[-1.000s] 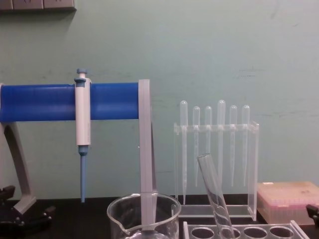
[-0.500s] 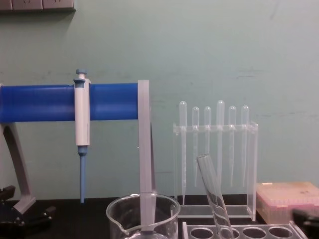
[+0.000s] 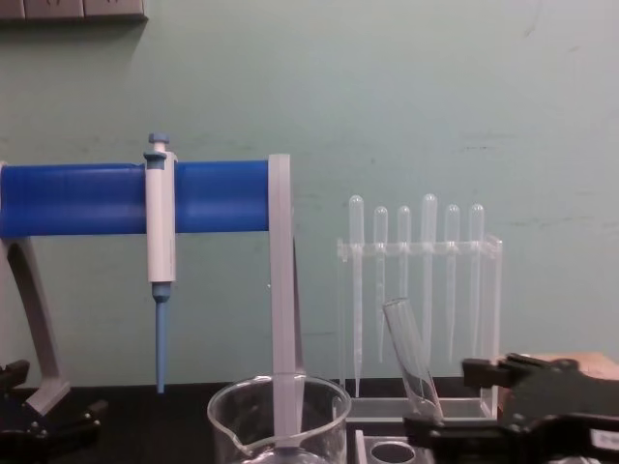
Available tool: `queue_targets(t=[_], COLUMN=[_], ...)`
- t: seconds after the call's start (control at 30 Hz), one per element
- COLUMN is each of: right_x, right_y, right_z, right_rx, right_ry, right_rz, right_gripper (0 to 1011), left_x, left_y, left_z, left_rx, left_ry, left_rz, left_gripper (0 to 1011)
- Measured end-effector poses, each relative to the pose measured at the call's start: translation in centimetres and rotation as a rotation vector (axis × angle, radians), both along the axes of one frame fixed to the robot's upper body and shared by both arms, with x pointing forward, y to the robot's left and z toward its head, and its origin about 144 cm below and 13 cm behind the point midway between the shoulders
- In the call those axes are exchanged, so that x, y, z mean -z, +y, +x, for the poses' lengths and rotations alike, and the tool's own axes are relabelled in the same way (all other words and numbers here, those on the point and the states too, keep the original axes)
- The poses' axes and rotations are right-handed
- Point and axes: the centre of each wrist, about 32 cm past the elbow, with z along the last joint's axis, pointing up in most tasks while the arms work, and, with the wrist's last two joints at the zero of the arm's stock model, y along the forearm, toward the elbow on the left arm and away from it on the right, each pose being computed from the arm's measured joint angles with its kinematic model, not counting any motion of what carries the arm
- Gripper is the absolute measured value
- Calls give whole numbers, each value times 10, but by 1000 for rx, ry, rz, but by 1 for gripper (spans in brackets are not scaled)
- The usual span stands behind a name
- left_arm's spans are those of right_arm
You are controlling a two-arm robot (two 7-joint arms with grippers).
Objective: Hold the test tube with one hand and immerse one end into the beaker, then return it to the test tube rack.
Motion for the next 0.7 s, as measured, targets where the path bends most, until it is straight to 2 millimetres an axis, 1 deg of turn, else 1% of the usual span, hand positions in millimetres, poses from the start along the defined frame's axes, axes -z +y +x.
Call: queue_targets(t=[0.03,0.23,0.37,0.43,0.47,0.5,0.53,0.6,0.63,0.67,0.7], right_x=[-1,-10,-15,-19,-21,-22,-23,-26,-27,-28,-29], right_y=[2,9,12,14,15,16,16,17,17,17,17], right_z=[6,26,31,32,32,32,32,31,31,30,30], right_rx=[-5,-49,-71,-79,-81,-82,-82,-80,-78,-75,-73], right_ry=[10,47,62,66,67,67,67,67,65,61,60], right_rz=[-1,14,14,9,5,3,0,-8,-11,-17,-19], right_gripper=[1000,1000,998,947,947,917,908,837,817,764,747], left_x=[0,0,0,0,0,0,0,0,0,0,0], left_y=[0,0,0,0,0,0,0,0,0,0,0], left_z=[0,0,0,0,0,0,0,0,0,0,0], left_rx=[0,0,0,0,0,0,0,0,0,0,0], left_ry=[0,0,0,0,0,0,0,0,0,0,0], left_rz=[0,0,0,0,0,0,0,0,0,0,0], left_gripper=[1000,1000,1000,1000,1000,1000,1000,1000,1000,1000,1000])
